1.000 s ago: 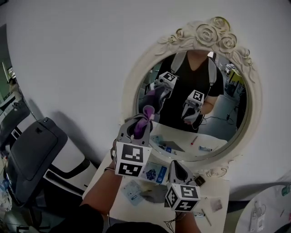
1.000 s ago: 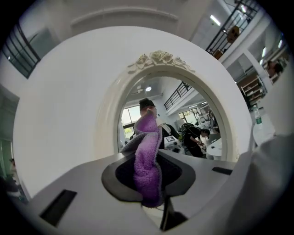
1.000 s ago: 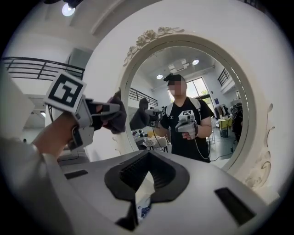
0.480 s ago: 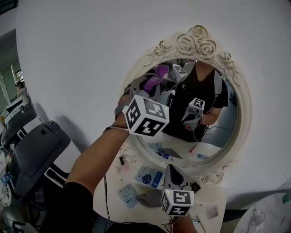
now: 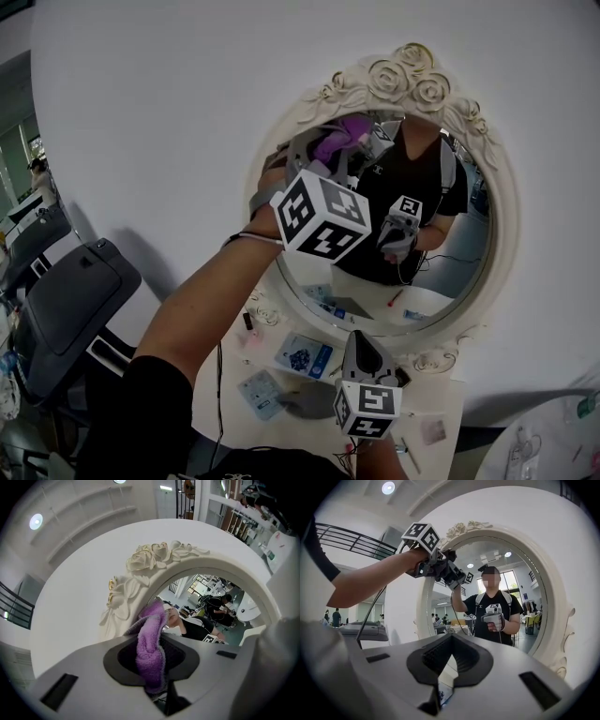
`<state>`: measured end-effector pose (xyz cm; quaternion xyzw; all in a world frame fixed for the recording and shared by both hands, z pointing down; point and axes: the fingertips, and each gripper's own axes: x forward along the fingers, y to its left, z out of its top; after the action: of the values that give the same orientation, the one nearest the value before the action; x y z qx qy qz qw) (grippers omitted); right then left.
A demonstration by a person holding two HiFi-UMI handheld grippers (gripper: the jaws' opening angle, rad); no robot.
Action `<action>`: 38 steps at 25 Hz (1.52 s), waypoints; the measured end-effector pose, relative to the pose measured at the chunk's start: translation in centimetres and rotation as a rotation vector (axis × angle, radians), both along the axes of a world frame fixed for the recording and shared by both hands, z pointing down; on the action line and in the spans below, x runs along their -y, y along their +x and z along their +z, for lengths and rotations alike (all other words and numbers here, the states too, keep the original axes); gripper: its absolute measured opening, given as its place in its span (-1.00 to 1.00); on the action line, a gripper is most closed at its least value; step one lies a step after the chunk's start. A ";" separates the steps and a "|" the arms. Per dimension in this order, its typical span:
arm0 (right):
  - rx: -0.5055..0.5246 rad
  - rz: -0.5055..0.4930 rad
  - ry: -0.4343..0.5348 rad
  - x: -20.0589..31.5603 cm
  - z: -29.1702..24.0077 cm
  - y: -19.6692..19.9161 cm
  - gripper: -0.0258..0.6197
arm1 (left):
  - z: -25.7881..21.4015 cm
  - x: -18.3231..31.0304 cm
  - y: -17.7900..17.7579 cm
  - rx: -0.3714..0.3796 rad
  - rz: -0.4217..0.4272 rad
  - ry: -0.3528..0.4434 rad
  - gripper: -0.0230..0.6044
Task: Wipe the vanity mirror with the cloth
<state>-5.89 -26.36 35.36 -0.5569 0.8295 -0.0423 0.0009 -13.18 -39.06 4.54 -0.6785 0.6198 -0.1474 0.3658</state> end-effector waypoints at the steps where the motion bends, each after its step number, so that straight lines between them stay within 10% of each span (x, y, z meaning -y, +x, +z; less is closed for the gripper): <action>1: 0.002 -0.004 -0.005 0.0 0.2 -0.1 -0.91 | -0.3 -0.1 0.4 0.007 0.007 0.006 -0.70; 10: -0.008 -0.063 -0.029 -0.3 1.0 -2.1 -0.91 | -1.0 -0.7 2.7 0.192 -0.057 0.162 -0.70; 38: -0.142 -0.248 -0.126 -2.2 6.0 -11.3 -0.91 | 19.5 2.1 -9.0 0.284 -0.134 -0.299 -0.70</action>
<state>-17.21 -24.11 41.32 -0.4509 0.8855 -0.0547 -0.0979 -22.16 -41.15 24.04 -0.6550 0.5770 -0.3557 0.3340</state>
